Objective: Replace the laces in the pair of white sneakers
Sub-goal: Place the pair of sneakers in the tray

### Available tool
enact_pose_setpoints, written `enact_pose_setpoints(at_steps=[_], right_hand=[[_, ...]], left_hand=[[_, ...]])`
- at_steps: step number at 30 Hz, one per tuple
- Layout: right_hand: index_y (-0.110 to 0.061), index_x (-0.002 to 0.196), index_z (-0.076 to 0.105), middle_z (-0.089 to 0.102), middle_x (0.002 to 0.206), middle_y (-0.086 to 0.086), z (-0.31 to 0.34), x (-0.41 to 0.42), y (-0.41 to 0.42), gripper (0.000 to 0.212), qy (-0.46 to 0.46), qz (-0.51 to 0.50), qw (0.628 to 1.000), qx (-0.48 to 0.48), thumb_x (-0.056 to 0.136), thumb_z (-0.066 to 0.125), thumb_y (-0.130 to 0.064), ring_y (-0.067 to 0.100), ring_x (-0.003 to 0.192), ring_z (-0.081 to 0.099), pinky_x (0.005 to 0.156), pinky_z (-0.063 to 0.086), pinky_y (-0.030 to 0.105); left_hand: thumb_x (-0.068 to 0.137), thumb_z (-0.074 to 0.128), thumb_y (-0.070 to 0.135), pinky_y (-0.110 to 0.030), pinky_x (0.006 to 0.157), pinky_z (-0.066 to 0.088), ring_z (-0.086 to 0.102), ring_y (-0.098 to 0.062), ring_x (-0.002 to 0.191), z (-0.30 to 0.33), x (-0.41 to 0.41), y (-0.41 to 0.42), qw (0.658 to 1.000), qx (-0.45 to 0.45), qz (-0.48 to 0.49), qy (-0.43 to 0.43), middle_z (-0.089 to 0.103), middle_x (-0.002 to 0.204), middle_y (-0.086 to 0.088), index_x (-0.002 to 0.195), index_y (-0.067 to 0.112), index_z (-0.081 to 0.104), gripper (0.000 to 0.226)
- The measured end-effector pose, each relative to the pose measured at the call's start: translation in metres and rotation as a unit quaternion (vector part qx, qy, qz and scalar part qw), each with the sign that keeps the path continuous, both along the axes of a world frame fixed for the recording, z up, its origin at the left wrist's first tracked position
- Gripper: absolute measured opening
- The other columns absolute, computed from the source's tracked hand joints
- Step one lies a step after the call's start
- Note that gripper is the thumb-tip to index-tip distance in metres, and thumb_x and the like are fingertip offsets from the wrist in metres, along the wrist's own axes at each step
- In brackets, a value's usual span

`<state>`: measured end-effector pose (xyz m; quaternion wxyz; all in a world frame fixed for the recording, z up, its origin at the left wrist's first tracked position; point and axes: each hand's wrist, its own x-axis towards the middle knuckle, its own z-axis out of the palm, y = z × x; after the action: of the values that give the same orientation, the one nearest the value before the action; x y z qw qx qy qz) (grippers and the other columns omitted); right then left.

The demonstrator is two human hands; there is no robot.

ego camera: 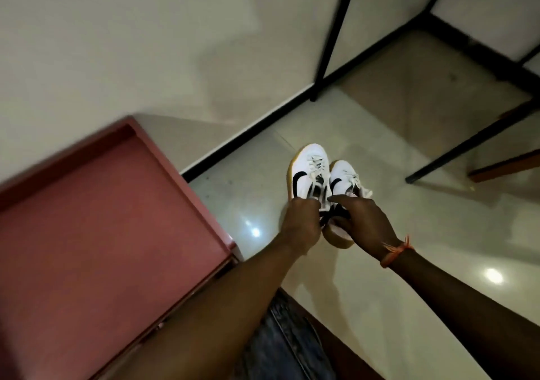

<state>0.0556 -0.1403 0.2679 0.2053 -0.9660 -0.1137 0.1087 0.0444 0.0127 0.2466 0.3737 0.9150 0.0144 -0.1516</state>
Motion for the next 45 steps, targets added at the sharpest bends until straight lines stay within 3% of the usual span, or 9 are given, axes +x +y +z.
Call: enact_pose_setpoints(at_steps=[9,15,20,24,29,33,36,41,45], right_hand=[[-0.022,0.102,0.072,0.072,0.091,0.007,0.135,-0.033,0.097,0.024,-0.179,0.153,0.97,0.054,0.079,0.07,-0.015,0.03,0.085,0.066,0.061,0.043,0.026],[-0.014,0.103,0.071,0.073,0.09,0.008,0.172,-0.07,0.186,0.025,-0.176,0.256,0.946,0.091,0.078,0.069,-0.014,0.03,0.089,0.066,0.063,0.048,0.032],[-0.016,0.118,0.062,0.068,0.102,0.016,0.155,-0.109,0.27,0.038,-0.181,0.346,0.917,0.079,0.08,0.064,-0.015,0.038,0.096,0.064,0.069,0.051,0.039],[-0.011,0.108,0.062,0.069,0.096,0.017,0.117,-0.135,0.327,0.03,-0.153,0.396,0.903,0.06,0.085,0.048,-0.024,0.039,0.089,0.065,0.07,0.054,0.039],[-0.018,0.114,0.058,0.066,0.101,0.014,0.053,-0.142,0.352,0.047,-0.106,0.418,0.902,0.019,0.079,0.033,-0.037,0.036,0.088,0.065,0.068,0.055,0.043],[-0.017,0.112,0.064,0.067,0.101,0.009,0.02,-0.147,0.341,0.03,-0.108,0.398,0.91,0.029,0.082,0.066,-0.021,0.03,0.087,0.067,0.066,0.055,0.035],[-0.018,0.119,0.064,0.069,0.102,0.008,0.005,-0.148,0.337,0.034,-0.101,0.383,0.917,0.034,0.085,0.065,-0.019,0.028,0.089,0.066,0.07,0.056,0.036],[-0.026,0.128,0.052,0.065,0.118,0.0,0.005,-0.153,0.346,0.05,0.0,0.255,0.962,0.098,0.085,0.048,-0.051,0.025,0.108,0.06,0.083,0.052,0.036],[-0.021,0.123,0.049,0.065,0.113,0.005,0.0,-0.16,0.367,0.067,0.024,0.182,0.982,0.054,0.076,0.062,-0.068,0.032,0.104,0.06,0.08,0.054,0.045]], left_hand=[[0.084,0.069,0.019,-0.032,0.067,0.052,0.068,-0.03,0.086,0.134,-0.058,0.092,0.982,0.086,0.093,-0.137,0.07,0.097,-0.012,0.102,0.014,0.072,0.019],[0.083,0.068,0.026,-0.029,0.062,0.038,0.066,-0.035,0.087,0.184,-0.132,0.166,0.961,0.137,0.198,-0.134,0.072,0.095,-0.013,0.1,0.014,0.071,0.021],[0.087,0.067,0.024,-0.025,0.06,0.033,0.066,-0.032,0.086,0.177,-0.195,0.22,0.935,0.139,0.303,-0.12,0.072,0.092,-0.011,0.093,0.011,0.069,0.015],[0.089,0.064,0.023,-0.025,0.059,0.033,0.066,-0.027,0.084,0.139,-0.229,0.255,0.916,0.122,0.367,-0.102,0.072,0.092,-0.006,0.094,0.015,0.067,0.01],[0.095,0.056,0.024,-0.03,0.078,0.047,0.063,-0.026,0.1,0.089,-0.244,0.264,0.91,0.118,0.394,-0.041,0.066,0.11,-0.008,0.114,0.016,0.062,0.021],[0.096,0.053,0.015,-0.031,0.081,0.052,0.064,-0.029,0.098,0.052,-0.246,0.254,0.901,0.096,0.422,0.011,0.05,0.125,-0.014,0.13,0.019,0.055,0.034],[0.095,0.052,0.01,-0.035,0.085,0.055,0.064,-0.032,0.099,0.037,-0.243,0.248,0.897,0.102,0.429,0.029,0.043,0.132,-0.017,0.135,0.021,0.052,0.041],[0.077,0.065,0.025,-0.039,0.076,0.057,0.065,-0.03,0.093,0.044,-0.251,0.275,0.912,0.02,0.409,0.033,0.059,0.109,-0.009,0.124,0.018,0.037,0.055],[0.083,0.062,0.015,-0.041,0.077,0.055,0.062,-0.034,0.101,0.066,-0.234,0.32,0.916,0.118,0.382,0.02,0.06,0.115,-0.013,0.13,0.01,0.035,0.054]])
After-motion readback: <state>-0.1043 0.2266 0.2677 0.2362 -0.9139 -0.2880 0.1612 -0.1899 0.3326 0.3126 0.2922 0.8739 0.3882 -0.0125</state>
